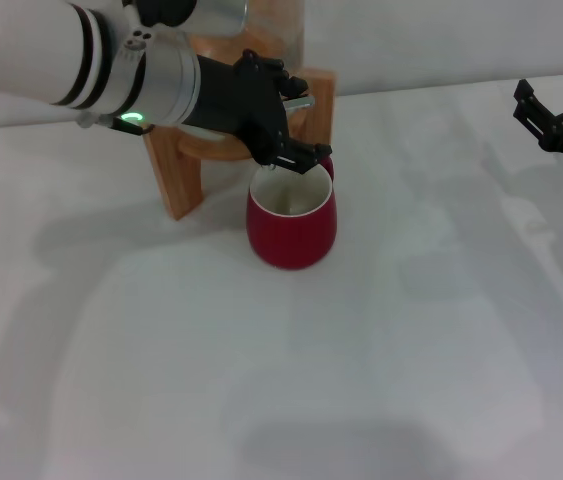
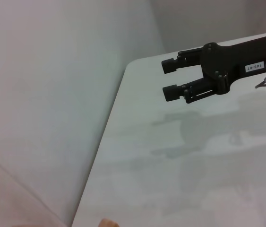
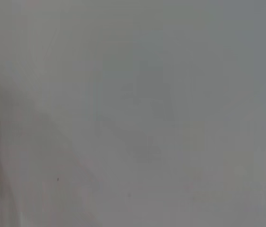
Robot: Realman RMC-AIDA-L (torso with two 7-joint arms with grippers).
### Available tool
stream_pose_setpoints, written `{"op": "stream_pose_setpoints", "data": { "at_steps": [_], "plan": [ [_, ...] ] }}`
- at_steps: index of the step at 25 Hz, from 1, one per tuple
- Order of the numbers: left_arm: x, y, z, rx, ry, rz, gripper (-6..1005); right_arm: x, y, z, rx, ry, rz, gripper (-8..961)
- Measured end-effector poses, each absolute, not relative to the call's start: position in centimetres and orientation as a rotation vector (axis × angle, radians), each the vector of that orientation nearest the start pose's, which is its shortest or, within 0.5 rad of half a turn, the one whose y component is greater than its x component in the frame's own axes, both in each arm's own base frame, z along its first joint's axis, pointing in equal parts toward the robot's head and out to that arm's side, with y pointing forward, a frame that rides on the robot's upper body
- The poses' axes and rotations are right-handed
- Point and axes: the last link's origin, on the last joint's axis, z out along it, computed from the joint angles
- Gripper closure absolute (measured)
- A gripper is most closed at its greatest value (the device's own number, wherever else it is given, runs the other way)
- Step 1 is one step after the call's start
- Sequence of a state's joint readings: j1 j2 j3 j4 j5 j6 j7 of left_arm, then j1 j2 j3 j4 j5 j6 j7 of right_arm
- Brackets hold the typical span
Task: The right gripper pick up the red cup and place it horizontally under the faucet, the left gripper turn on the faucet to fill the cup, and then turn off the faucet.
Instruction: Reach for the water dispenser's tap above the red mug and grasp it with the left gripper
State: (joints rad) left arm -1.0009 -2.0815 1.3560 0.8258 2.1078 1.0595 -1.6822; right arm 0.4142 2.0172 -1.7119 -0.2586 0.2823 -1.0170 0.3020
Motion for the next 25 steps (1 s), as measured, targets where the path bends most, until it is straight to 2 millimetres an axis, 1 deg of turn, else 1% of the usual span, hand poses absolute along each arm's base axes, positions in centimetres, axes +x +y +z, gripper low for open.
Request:
{"op": "stream_pose_setpoints", "data": {
  "at_steps": [9,25],
  "plan": [
    [-5.78,43.13,-6.32,-2.820,0.243,-0.055,180,34.11,35.74,3.05,-1.541,0.598,0.715,124],
    [-5.95,43.06,-6.55,-2.822,0.277,-0.045,181,34.11,35.74,3.05,-1.541,0.600,0.716,124]
  ]
}}
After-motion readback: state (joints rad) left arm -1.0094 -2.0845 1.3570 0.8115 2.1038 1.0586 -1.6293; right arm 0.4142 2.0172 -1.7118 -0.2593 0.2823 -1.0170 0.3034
